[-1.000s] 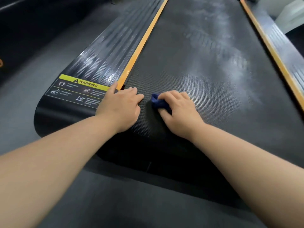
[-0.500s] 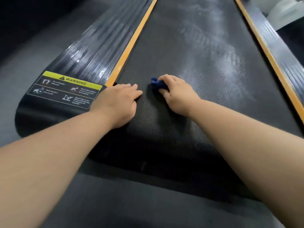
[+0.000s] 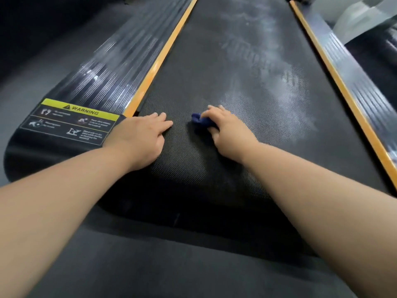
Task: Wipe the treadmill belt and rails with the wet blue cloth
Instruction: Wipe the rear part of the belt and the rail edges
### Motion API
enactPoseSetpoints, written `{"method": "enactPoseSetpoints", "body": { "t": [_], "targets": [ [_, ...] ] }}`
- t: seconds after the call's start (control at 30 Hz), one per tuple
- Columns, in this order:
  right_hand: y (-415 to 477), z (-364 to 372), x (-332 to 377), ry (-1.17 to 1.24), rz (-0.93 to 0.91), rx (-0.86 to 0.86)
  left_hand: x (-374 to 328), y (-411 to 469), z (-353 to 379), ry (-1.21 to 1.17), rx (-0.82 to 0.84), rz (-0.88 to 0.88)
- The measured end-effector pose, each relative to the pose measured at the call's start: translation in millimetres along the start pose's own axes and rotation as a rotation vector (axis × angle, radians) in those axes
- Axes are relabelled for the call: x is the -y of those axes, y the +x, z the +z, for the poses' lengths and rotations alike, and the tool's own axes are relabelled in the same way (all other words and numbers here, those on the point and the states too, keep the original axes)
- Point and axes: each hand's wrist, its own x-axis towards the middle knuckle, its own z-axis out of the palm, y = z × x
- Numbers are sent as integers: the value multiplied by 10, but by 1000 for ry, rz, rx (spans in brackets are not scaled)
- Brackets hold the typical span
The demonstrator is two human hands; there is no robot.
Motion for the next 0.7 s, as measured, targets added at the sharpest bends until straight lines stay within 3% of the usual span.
{"method": "enactPoseSetpoints", "body": {
  "t": [0.13,0.3,0.4,0.7],
  "targets": [
    [43,59,5,25,41,-106,-31,1,36,44,-13,2],
    [-1066,-53,-19,41,-135,64,-178,112,93,-190,-18,-43],
    [-1167,-133,-107,5,-174,120,-350,231,135,-239,-26,-54],
    [178,-92,-488,-98,185,23,-505,275,262,-244,-178,-102]
  ]
}}
